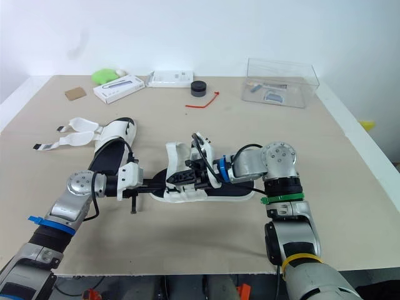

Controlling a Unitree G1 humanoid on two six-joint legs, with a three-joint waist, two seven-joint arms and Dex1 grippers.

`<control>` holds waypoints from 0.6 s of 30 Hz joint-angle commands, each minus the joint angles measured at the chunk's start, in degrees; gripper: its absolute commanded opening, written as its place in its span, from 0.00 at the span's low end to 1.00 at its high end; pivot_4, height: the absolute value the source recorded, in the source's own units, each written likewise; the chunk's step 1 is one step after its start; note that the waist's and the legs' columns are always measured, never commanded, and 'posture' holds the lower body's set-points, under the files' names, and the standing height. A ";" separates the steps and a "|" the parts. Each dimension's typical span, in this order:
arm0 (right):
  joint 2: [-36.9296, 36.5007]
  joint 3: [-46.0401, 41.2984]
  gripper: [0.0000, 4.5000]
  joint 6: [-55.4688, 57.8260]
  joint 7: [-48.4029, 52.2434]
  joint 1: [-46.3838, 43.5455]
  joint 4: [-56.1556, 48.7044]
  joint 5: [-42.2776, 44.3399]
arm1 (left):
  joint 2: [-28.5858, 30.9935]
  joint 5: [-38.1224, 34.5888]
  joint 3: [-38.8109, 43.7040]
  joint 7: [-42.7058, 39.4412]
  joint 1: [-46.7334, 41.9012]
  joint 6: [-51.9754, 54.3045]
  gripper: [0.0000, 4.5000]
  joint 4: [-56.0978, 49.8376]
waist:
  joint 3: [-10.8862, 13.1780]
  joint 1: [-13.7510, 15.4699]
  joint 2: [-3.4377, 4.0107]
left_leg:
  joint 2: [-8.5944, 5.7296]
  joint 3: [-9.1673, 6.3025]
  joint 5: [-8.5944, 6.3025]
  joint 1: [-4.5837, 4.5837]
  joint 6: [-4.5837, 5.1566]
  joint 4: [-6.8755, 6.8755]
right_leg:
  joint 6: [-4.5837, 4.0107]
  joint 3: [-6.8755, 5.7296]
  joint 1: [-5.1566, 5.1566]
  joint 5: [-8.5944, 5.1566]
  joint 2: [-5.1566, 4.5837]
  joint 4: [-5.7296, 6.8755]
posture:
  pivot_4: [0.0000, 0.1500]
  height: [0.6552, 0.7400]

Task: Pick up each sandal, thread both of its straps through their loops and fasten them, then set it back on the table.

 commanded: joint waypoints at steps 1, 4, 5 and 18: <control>-0.08 -1.08 0.03 0.38 -1.98 -0.70 -0.17 4.30 | -0.22 3.23 -3.08 -0.01 1.03 0.81 0.00 2.23 | 0.00 0.00 0.00 | 0.00 0.00 0.00 0.00 0.00 0.00 | 0.00 0.00 0.00 0.00 0.00 0.00 | 1.00 1.00; -0.07 -1.01 0.03 0.10 -3.83 -0.32 -0.07 5.68 | -0.19 3.34 -3.15 -0.09 1.02 0.66 0.00 2.27 | 0.00 0.00 0.00 | 0.00 -0.01 0.00 -0.01 0.00 0.00 | 0.02 0.00 0.00 -0.01 0.00 -0.01 | 1.00 1.00; -0.07 -0.97 0.03 -0.07 -4.35 -0.19 -0.11 5.70 | -0.19 3.40 -3.16 -0.09 0.97 0.60 0.00 2.35 | 0.00 0.00 0.00 | 0.00 -0.01 0.00 -0.01 0.00 0.00 | 0.04 0.00 0.00 -0.03 0.00 -0.01 | 1.00 1.00; 0.40 -0.25 0.03 -1.65 -6.74 0.39 -2.02 -1.18 | -0.24 3.66 -3.13 0.09 0.84 0.11 0.00 2.69 | 0.00 0.00 0.00 | 0.01 -0.01 0.00 0.00 0.01 0.00 | 0.20 0.00 0.01 -0.12 -0.01 -0.01 | 1.00 1.00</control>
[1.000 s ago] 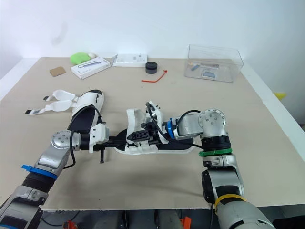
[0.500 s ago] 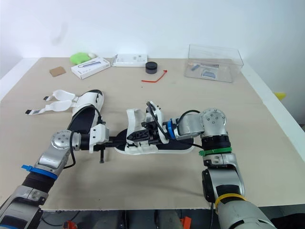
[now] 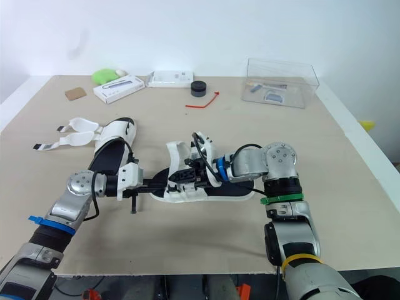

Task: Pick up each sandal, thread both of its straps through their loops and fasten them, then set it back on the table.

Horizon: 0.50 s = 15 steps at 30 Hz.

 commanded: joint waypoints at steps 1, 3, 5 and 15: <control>-0.16 0.09 0.03 0.95 0.88 0.25 -2.56 -3.17 | -0.25 3.27 -3.05 0.18 1.01 0.99 0.00 2.22 | 0.00 0.00 0.00 | 0.00 0.00 0.00 0.00 0.00 0.00 | 0.00 0.00 0.00 0.00 0.00 0.00 | 1.00 1.00; -0.34 0.41 0.03 1.71 2.02 0.49 -3.60 -4.73 | -0.28 3.28 -3.04 0.29 1.05 0.98 0.00 2.18 | 0.00 0.00 0.00 | 0.00 -0.01 0.00 0.00 0.00 0.00 | 0.00 0.00 0.00 0.00 0.00 0.00 | 1.00 1.00; -0.31 0.46 0.03 2.33 3.10 0.74 -4.46 -6.09 | -0.28 3.26 -3.03 0.37 1.15 0.94 0.00 2.12 | 0.00 0.00 0.00 | 0.00 -0.01 0.01 0.00 0.01 0.00 | 0.00 -0.01 0.00 0.00 0.00 0.00 | 1.00 1.00; -3.81 5.96 0.03 2.60 11.67 1.07 -11.93 -8.02 | -0.33 3.25 -3.14 0.94 1.52 0.77 0.00 1.91 | 0.00 0.00 0.01 | 0.00 -0.01 0.00 -0.02 0.02 0.00 | 0.03 -0.03 0.00 -0.01 -0.05 -0.04 | 1.00 1.00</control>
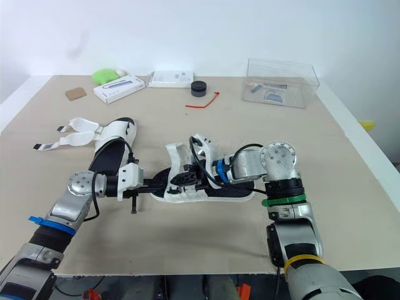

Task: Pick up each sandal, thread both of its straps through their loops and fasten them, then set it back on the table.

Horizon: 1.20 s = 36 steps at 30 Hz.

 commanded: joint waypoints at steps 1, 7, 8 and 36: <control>-1.95 2.83 0.03 1.10 3.71 0.60 -4.48 -1.39 | -0.29 3.23 -3.00 0.22 1.27 1.09 0.00 2.30 | 0.00 0.00 0.00 | 0.00 0.00 -0.01 -0.01 0.02 -0.01 | 0.00 0.00 0.00 0.00 0.00 -0.03 | 1.00 1.00; -2.35 4.54 0.03 0.82 6.91 1.95 -10.89 -7.38 | -0.76 3.28 -3.21 0.55 1.02 0.95 0.00 2.73 | -0.01 0.01 0.01 | 0.00 -0.03 -0.13 -0.14 0.22 -0.02 | -0.07 -0.05 -0.01 0.04 -0.05 -0.23 | 1.00 1.00; -2.36 4.87 0.03 0.69 7.52 2.16 -12.07 -8.43 | -0.82 3.28 -3.22 0.54 1.03 0.94 0.00 2.75 | -0.01 0.01 0.01 | 0.00 -0.03 -0.14 -0.14 0.23 -0.02 | -0.15 -0.05 -0.01 0.09 -0.06 -0.23 | 1.00 1.00; 2.24 -1.60 0.33 -3.42 19.51 -8.25 -3.60 -26.90 | -0.77 3.37 -2.97 0.24 -0.18 0.10 0.00 4.53 | -0.01 0.02 0.05 | -0.05 -0.04 -0.15 -0.33 0.32 0.09 | -0.23 -0.16 -0.06 0.32 -0.16 -0.34 | 1.00 1.00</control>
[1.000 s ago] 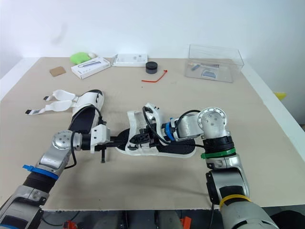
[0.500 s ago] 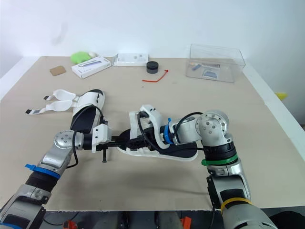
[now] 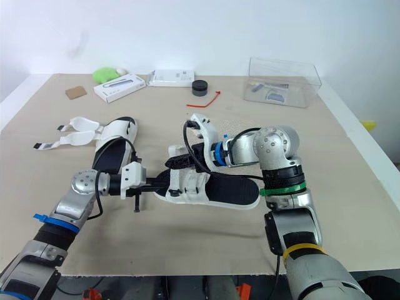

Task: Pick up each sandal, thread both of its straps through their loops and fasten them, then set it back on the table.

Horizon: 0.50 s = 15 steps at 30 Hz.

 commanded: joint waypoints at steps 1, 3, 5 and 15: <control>1.17 -3.16 0.22 1.82 1.05 -0.99 -2.73 0.01 | 0.47 3.28 -2.32 0.29 1.42 1.27 0.00 2.24 | 0.00 0.00 0.00 | 0.00 0.00 0.00 0.00 0.00 0.00 | 0.00 0.00 0.00 0.00 -0.01 0.00 | 1.00 1.00; 2.15 -4.12 0.03 4.13 0.42 1.46 -6.78 1.46 | 0.57 3.25 -2.28 0.38 1.68 1.38 0.00 1.99 | 0.00 0.02 0.00 | 0.00 -0.01 0.00 -0.01 0.00 0.00 | 0.00 -0.01 -0.01 0.00 -0.10 0.00 | 1.00 1.00; 2.65 -4.20 0.01 5.16 -0.57 4.79 -11.35 3.34 | 0.69 3.21 -2.25 0.48 1.99 1.53 0.00 1.66 | -0.01 0.03 0.01 | 0.01 -0.09 0.00 -0.02 0.00 0.00 | -0.01 -0.06 0.01 0.00 -0.10 0.00 | 1.00 1.00; 3.81 -2.40 0.01 5.27 -4.68 13.95 -23.42 4.08 | 0.82 3.24 -2.49 0.40 2.21 1.88 0.00 1.27 | -0.11 -0.06 0.15 | 0.00 -0.16 -0.01 -0.05 -0.01 -0.01 | -0.01 -0.15 0.00 -0.01 -0.11 -0.03 | 1.00 1.00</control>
